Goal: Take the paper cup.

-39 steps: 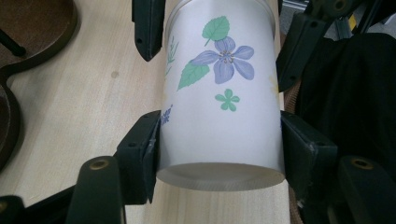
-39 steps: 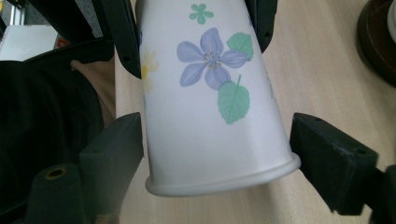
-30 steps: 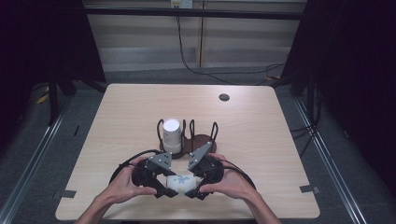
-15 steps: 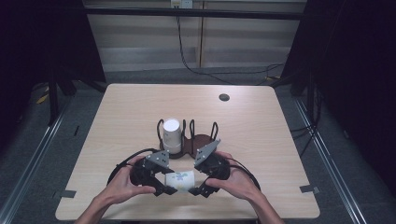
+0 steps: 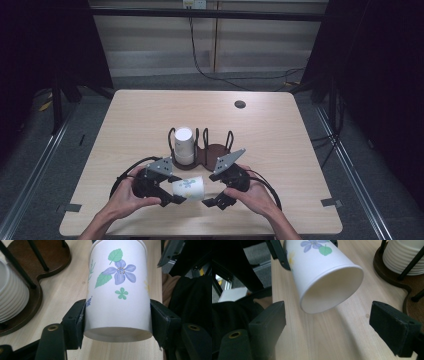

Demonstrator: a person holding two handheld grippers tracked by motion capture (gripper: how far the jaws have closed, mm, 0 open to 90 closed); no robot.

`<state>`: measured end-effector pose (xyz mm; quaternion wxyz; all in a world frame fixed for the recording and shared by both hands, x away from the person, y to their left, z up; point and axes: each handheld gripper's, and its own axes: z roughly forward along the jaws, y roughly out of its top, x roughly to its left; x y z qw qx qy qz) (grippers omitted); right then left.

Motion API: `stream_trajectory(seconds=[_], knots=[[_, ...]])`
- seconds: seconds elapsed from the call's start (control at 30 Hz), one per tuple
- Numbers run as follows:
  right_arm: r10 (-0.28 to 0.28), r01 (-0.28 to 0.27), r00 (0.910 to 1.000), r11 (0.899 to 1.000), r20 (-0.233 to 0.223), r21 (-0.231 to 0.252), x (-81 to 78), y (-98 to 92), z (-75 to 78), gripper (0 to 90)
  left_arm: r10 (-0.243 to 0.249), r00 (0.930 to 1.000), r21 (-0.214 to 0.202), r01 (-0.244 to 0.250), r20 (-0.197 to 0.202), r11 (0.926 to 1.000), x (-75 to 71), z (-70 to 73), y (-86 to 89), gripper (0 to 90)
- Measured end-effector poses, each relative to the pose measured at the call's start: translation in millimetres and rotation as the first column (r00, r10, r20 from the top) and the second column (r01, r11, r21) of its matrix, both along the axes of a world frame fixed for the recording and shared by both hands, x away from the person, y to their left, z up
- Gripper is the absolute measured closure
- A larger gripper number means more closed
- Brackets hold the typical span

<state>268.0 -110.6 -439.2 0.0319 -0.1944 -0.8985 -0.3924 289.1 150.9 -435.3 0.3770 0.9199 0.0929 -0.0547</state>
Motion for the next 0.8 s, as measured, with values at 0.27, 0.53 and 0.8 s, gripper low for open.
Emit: stream_trajectory(seconds=[0.27, 0.53, 0.8], knots=[[-0.025, 0.025, 0.9997, 0.997, -0.006, 0.069, 0.2, -4.8, -4.2, 13.2, 0.026, 0.9996, -0.054, -0.026, 0.007, 0.9982, -1.0, 2.5, 3.9, 36.8], [-0.049, 0.049, 0.9988, 0.995, 0.002, 0.089, -1.6, -11.2, -7.0, 13.3, 0.035, 0.9992, -0.088, -0.033, 0.018, 0.9956, -2.4, -2.5, 3.0, 36.8], [-0.067, 0.063, 0.9976, 0.981, 0.017, 0.184, -5.6, -23.7, -3.3, 13.0, 0.033, 0.9994, -0.149, -0.034, -0.005, 0.9882, -2.0, -3.5, 4.9, 36.8]])
